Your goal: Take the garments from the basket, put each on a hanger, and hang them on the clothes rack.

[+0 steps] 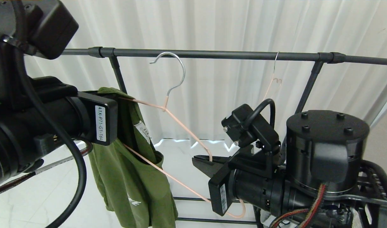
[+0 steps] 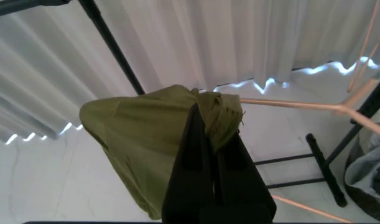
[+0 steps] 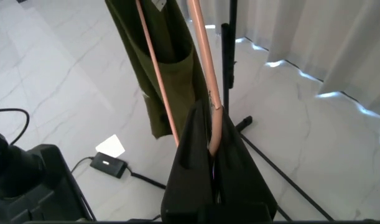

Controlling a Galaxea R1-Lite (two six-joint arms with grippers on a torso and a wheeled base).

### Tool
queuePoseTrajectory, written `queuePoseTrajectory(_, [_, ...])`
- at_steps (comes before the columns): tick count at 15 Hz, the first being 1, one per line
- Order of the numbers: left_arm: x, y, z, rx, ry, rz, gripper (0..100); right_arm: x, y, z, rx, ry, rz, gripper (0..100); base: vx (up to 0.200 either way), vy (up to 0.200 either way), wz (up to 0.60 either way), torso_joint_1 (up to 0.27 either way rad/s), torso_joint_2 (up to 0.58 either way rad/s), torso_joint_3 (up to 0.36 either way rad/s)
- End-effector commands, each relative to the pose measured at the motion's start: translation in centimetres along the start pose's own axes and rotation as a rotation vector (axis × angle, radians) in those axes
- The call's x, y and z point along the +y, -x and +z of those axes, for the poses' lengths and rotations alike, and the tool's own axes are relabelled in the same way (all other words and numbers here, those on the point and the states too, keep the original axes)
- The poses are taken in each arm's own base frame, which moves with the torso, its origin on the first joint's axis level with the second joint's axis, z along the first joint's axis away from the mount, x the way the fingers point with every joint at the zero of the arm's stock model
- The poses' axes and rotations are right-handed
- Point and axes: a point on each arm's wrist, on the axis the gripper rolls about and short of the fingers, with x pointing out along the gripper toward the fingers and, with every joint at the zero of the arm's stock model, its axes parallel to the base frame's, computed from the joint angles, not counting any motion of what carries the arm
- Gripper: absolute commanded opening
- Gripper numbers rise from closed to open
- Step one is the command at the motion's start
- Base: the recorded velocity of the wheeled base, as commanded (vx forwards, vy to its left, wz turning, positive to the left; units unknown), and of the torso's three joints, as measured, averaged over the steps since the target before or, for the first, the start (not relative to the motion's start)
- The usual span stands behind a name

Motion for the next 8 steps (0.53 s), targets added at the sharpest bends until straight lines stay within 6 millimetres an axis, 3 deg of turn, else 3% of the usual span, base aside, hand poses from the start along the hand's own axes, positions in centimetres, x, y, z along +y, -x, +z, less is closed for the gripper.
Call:
queuePoseTrajectory(1, [-0.3,0.1,0.0,-0.002,0.001,-0.014,0,0.5,-0.6,-0.2,0.008,0.002,0.015,0,0.0,0.0,0.0,0.0,0.0,0.0])
queuePoseTrajectory(8, [-1.2,1.4,0.1,-0.026,0.024,-0.095,0,1.0,-0.6,-0.3,0.011,0.001,0.03,0,0.0,0.0,0.0,0.0,0.0,0.0])
